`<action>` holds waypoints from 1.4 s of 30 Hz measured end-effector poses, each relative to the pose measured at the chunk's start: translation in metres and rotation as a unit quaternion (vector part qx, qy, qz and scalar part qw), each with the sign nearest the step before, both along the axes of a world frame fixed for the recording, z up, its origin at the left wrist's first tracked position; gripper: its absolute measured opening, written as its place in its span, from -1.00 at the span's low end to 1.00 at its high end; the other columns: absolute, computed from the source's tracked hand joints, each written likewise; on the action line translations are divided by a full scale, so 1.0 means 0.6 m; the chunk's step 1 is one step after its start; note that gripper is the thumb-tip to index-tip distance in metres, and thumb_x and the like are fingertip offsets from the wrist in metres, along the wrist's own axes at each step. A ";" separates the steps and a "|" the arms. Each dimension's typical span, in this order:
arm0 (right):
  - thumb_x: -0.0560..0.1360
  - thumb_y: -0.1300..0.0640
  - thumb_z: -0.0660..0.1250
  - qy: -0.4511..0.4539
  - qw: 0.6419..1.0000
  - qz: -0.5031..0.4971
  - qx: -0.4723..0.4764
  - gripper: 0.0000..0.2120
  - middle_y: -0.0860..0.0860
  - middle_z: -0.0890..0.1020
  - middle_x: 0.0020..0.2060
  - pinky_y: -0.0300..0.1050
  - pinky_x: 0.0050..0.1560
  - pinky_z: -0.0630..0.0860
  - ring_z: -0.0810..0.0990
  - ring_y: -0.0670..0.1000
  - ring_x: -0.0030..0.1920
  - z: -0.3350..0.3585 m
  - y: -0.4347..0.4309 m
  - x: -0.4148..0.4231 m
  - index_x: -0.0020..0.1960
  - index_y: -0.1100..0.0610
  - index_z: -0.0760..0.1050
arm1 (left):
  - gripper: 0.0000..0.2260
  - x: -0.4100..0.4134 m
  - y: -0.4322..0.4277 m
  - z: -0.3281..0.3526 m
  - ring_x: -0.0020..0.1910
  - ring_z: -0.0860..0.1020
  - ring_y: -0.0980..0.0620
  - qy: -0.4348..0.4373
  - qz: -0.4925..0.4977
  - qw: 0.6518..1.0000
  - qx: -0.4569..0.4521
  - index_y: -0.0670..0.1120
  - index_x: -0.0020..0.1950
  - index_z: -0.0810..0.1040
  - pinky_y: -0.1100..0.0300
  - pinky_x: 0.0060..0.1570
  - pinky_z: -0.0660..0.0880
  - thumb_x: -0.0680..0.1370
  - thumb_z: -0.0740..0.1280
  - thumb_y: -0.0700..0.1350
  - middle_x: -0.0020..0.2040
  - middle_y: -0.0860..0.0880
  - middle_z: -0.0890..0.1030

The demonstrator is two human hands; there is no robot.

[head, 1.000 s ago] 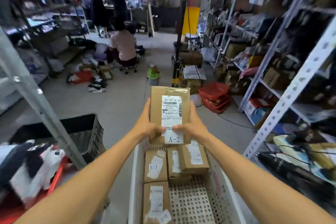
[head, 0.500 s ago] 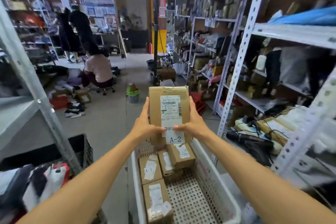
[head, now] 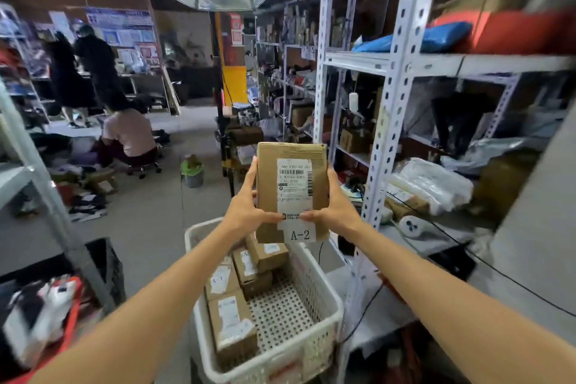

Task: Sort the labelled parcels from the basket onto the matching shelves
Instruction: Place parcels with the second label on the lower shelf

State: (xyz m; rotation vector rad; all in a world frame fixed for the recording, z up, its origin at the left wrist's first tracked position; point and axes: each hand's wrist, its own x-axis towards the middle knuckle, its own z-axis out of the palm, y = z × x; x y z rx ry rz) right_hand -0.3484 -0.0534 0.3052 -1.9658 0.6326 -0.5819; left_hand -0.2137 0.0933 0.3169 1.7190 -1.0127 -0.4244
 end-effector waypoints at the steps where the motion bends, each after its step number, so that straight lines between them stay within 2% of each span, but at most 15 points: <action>1: 0.24 0.19 0.61 -0.007 1.000 0.001 -0.009 0.24 0.02 0.29 0.47 0.15 0.42 0.30 0.31 0.06 0.43 0.000 0.001 -0.028 0.55 -0.16 -0.24 | 0.12 -0.026 0.000 -0.002 0.16 0.44 0.12 0.000 0.000 1.000 -0.001 0.22 0.55 -0.15 0.40 -0.09 0.48 0.32 0.55 -0.32 0.22 0.18 0.36; 5: 0.29 0.26 0.58 -0.010 1.000 0.007 -0.023 0.20 -0.02 0.25 0.46 0.00 0.41 0.29 0.28 0.02 0.43 0.007 0.009 -0.121 0.56 -0.12 -0.23 | 0.14 -0.109 0.008 -0.016 0.23 0.45 0.06 0.011 0.003 1.000 -0.015 0.27 0.54 -0.12 0.13 0.15 0.49 0.28 0.59 -0.26 0.31 0.08 0.42; 8: 0.32 0.32 0.54 -0.019 0.999 0.002 -0.035 0.15 -0.01 0.35 0.39 -0.16 0.24 0.44 0.41 0.00 0.32 0.009 0.017 -0.180 0.56 -0.09 -0.19 | 0.15 -0.162 0.017 -0.013 0.24 0.45 0.02 -0.004 -0.002 1.000 -0.017 0.29 0.53 -0.12 -0.09 0.25 0.47 0.27 0.60 -0.23 0.32 0.06 0.43; 10: 0.33 0.38 0.51 -0.033 0.999 -0.003 -0.030 0.12 -0.06 0.41 0.28 -0.42 0.01 0.48 0.45 -0.06 0.21 0.004 0.016 -0.213 0.57 -0.10 -0.15 | 0.14 -0.194 0.018 -0.013 0.19 0.45 0.07 -0.012 -0.008 1.000 -0.023 0.26 0.54 -0.14 -0.07 0.25 0.46 0.29 0.59 -0.25 0.24 0.13 0.41; 11: 0.32 0.40 0.50 -0.042 0.999 -0.005 -0.027 0.11 -0.08 0.42 0.26 -0.44 -0.05 0.51 0.47 -0.05 0.20 0.003 0.015 -0.226 0.57 -0.11 -0.13 | 0.13 -0.206 0.018 -0.012 0.17 0.44 0.11 -0.015 -0.014 0.999 -0.028 0.24 0.54 -0.15 -0.02 0.25 0.46 0.30 0.58 -0.27 0.21 0.15 0.40; 13: 0.29 0.41 0.51 -0.052 0.998 -0.017 -0.019 0.13 -0.03 0.44 0.32 -0.16 0.06 0.59 0.50 0.03 0.25 -0.002 0.016 -0.263 0.55 -0.18 -0.09 | 0.12 -0.239 0.014 -0.010 0.13 0.44 0.14 -0.017 -0.032 0.999 -0.034 0.20 0.55 -0.16 0.07 0.20 0.47 0.32 0.56 -0.31 0.20 0.17 0.38; 15: 0.27 0.37 0.53 -0.051 0.998 -0.040 -0.017 0.15 0.05 0.45 0.34 0.15 0.20 0.53 0.47 0.09 0.30 -0.005 0.015 -0.307 0.53 -0.26 -0.09 | 0.11 -0.269 0.000 -0.010 0.17 0.44 0.09 -0.029 -0.053 0.998 -0.026 0.20 0.55 -0.16 0.05 0.22 0.47 0.33 0.56 -0.29 0.22 0.19 0.35; 20: 0.32 0.37 0.51 -0.042 0.988 -0.140 -0.045 0.12 0.01 0.47 0.30 0.17 0.24 0.49 0.48 0.08 0.28 0.000 -0.009 -0.430 0.54 -0.22 -0.12 | 0.09 -0.356 -0.084 -0.007 0.34 0.42 0.00 -0.051 -0.131 0.990 -0.020 0.25 0.53 -0.17 -0.12 0.31 0.41 0.34 0.56 -0.23 0.39 0.15 0.34; 24: 0.33 0.37 0.50 -0.030 0.970 -0.236 -0.054 0.11 -0.10 0.49 0.14 -0.04 0.11 0.53 0.53 0.01 0.17 0.005 -0.048 -0.555 0.55 -0.21 -0.13 | -0.01 -0.459 -0.183 -0.004 0.38 0.34 0.07 -0.050 -0.227 0.972 -0.037 0.13 0.56 -0.20 0.01 0.37 0.34 0.45 0.46 -0.28 0.45 0.06 0.29; 26: 0.31 0.35 0.51 -0.017 0.954 -0.293 -0.059 0.13 -0.05 0.56 0.11 -0.03 0.08 0.56 0.59 0.01 0.10 0.003 -0.066 -0.620 0.54 -0.23 -0.14 | -0.02 -0.518 -0.236 -0.010 0.39 0.37 0.01 -0.034 -0.266 0.963 -0.041 0.12 0.57 -0.18 0.00 0.36 0.36 0.45 0.46 -0.27 0.43 0.05 0.33; 29: 0.27 0.34 0.55 -0.008 0.921 -0.386 -0.052 0.19 0.03 0.54 0.23 0.09 0.20 0.53 0.54 0.08 0.22 0.002 -0.080 -0.721 0.55 -0.17 -0.18 | -0.06 -0.617 -0.311 -0.022 0.41 0.35 -0.03 -0.007 -0.316 0.948 -0.034 0.11 0.57 -0.09 0.08 0.38 0.30 0.43 0.49 -0.24 0.41 0.04 0.35; 32: 0.28 0.38 0.53 -0.009 0.874 -0.485 -0.022 0.16 0.05 0.59 0.13 -0.11 0.05 0.56 0.55 0.05 0.20 0.002 -0.077 -0.815 0.57 -0.07 -0.16 | -0.02 -0.717 -0.375 -0.040 0.39 0.39 -0.10 0.042 -0.389 0.920 -0.003 0.10 0.57 -0.13 0.02 0.36 0.34 0.42 0.49 -0.26 0.44 -0.11 0.37; 34: 0.27 0.39 0.52 0.003 0.846 -0.533 -0.027 0.15 0.05 0.59 0.16 0.03 0.16 0.56 0.54 0.05 0.21 -0.003 -0.069 -0.871 0.57 -0.09 -0.13 | -0.03 -0.783 -0.410 -0.054 0.32 0.45 -0.10 0.046 -0.444 0.895 0.010 0.10 0.57 -0.07 -0.11 0.31 0.41 0.40 0.50 -0.28 0.40 -0.13 0.42; 38: 0.27 0.35 0.53 0.036 0.785 -0.618 -0.026 0.14 0.03 0.53 0.23 0.18 0.17 0.55 0.51 0.08 0.25 -0.019 -0.046 -0.972 0.56 -0.14 -0.11 | -0.13 -0.912 -0.450 -0.070 0.21 0.50 -0.07 0.055 -0.551 0.832 0.025 0.03 0.54 0.07 -0.07 0.21 0.49 0.40 0.50 -0.31 0.19 -0.07 0.51; 42: 0.30 0.34 0.52 0.035 0.718 -0.696 -0.004 0.13 0.02 0.46 0.32 0.21 0.26 0.47 0.44 0.09 0.33 -0.040 -0.016 -1.038 0.56 -0.12 -0.13 | -0.01 -1.016 -0.475 -0.090 0.23 0.51 -0.07 0.068 -0.637 0.766 0.051 0.07 0.56 0.03 -0.10 0.22 0.49 0.32 0.57 -0.21 0.26 -0.13 0.50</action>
